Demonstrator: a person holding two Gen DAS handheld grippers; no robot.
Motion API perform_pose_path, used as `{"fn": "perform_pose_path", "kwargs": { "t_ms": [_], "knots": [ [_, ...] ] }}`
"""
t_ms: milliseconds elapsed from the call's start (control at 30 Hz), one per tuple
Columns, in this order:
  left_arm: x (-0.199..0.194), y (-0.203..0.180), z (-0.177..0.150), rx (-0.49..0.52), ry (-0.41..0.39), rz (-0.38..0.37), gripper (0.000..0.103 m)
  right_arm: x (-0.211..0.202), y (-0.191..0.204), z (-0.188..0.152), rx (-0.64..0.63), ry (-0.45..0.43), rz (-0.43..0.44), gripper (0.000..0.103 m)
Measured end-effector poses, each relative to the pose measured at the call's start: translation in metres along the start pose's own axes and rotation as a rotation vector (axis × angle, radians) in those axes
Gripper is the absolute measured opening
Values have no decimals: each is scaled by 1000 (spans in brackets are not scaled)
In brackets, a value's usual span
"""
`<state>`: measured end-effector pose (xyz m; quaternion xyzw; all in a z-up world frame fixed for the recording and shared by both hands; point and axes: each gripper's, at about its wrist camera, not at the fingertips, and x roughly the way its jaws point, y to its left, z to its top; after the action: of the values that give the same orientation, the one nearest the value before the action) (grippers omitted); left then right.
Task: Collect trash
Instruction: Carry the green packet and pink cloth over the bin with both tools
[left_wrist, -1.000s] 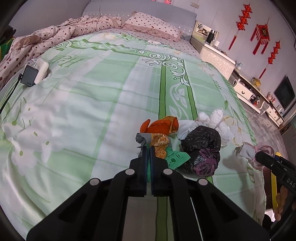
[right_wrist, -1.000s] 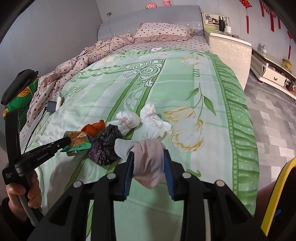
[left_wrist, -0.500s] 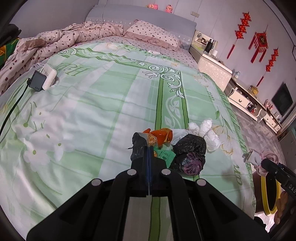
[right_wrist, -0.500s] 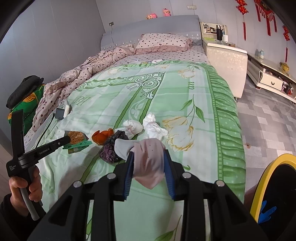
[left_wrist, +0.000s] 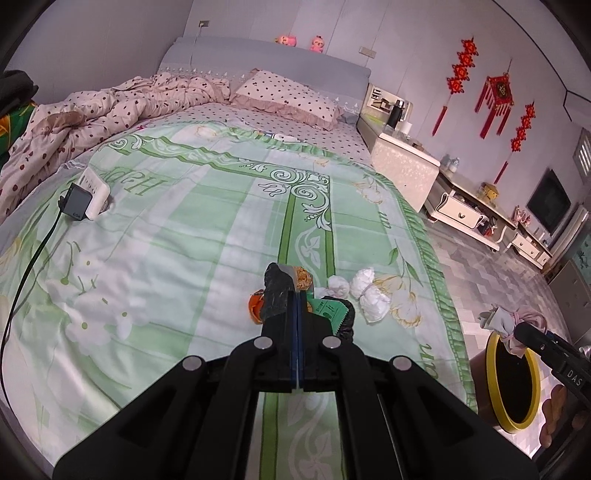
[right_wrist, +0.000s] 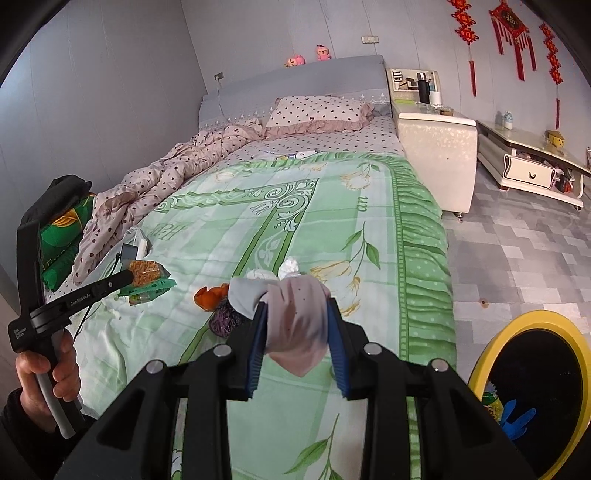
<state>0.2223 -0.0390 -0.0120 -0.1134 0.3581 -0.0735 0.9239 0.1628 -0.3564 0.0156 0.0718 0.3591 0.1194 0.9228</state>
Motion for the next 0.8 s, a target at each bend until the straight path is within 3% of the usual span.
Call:
{"fn": "perform_pose_path", "kwargs": {
  "t_ms": [800],
  "knots": [
    [-35, -167, 6, 174, -35, -202, 0, -124, -101, 9, 106, -173, -159, 29]
  ]
}}
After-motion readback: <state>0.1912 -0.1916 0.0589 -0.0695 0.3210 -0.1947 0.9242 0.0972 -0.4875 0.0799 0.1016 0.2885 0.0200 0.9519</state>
